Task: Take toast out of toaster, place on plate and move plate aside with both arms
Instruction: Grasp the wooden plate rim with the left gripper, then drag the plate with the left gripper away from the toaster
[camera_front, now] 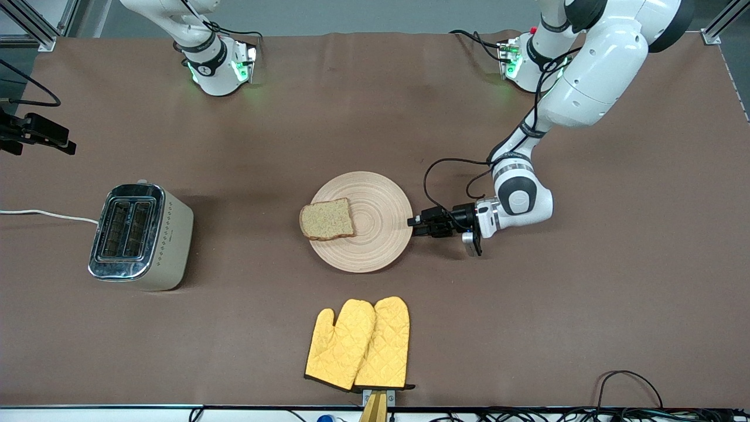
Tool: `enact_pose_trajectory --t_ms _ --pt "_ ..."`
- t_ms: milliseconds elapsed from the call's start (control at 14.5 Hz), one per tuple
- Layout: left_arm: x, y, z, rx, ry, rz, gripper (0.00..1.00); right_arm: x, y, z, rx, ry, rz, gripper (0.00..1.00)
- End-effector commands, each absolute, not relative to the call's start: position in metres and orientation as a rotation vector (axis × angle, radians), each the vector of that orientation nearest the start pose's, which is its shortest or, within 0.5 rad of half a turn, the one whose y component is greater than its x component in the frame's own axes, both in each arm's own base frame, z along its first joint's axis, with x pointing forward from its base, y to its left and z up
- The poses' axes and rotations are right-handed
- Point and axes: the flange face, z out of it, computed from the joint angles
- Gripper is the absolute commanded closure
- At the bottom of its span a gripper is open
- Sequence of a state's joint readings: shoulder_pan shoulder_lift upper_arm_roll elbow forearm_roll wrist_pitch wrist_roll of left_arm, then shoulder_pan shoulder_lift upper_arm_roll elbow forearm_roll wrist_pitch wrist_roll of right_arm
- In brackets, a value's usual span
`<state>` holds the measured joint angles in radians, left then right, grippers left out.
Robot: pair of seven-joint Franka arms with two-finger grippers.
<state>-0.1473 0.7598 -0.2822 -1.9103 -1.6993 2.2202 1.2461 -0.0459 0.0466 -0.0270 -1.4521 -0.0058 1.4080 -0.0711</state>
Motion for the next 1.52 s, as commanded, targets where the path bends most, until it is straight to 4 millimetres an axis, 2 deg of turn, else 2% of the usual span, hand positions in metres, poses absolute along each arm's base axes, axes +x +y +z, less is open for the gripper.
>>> enact_pose_trajectory --t_ms 0,276,552,759,897,966,1103,1172,1310,1448 --pt "0.527 -0.280 0.106 1.934 -0.071 0.153 0.46 0.543 -0.033 0.641 -3.152 0.003 0.142 0.00" --pt "0.526 -0.284 0.106 1.938 -0.070 0.147 0.81 0.543 -0.037 0.643 -3.152 0.015 0.137 0.00" --pt "0.528 -0.283 0.108 1.938 -0.044 0.135 0.99 0.542 -0.045 0.642 -3.148 0.039 0.151 0.00" --pt "0.536 -0.275 0.115 1.938 -0.034 0.155 1.00 0.540 -0.045 0.642 -3.146 0.040 0.171 0.00" --pt "0.548 -0.269 0.144 1.933 -0.024 0.175 1.00 0.540 -0.045 0.642 -3.146 0.040 0.171 0.00" --pt "0.557 -0.264 0.165 1.929 0.000 0.187 1.00 0.540 -0.045 0.642 -3.147 0.040 0.166 0.00" --pt "0.576 -0.245 0.202 1.932 0.013 0.207 1.00 0.540 -0.045 0.641 -3.145 0.042 0.170 0.00" --pt "0.589 -0.227 0.222 1.951 0.015 0.201 1.00 0.540 -0.046 0.641 -3.145 0.044 0.170 0.00" --pt "0.614 -0.188 0.258 1.964 0.010 0.158 1.00 0.540 -0.046 0.641 -3.144 0.042 0.173 0.00" --pt "0.636 -0.134 0.278 1.945 0.001 0.112 1.00 0.540 -0.045 0.641 -3.144 0.042 0.175 0.00"
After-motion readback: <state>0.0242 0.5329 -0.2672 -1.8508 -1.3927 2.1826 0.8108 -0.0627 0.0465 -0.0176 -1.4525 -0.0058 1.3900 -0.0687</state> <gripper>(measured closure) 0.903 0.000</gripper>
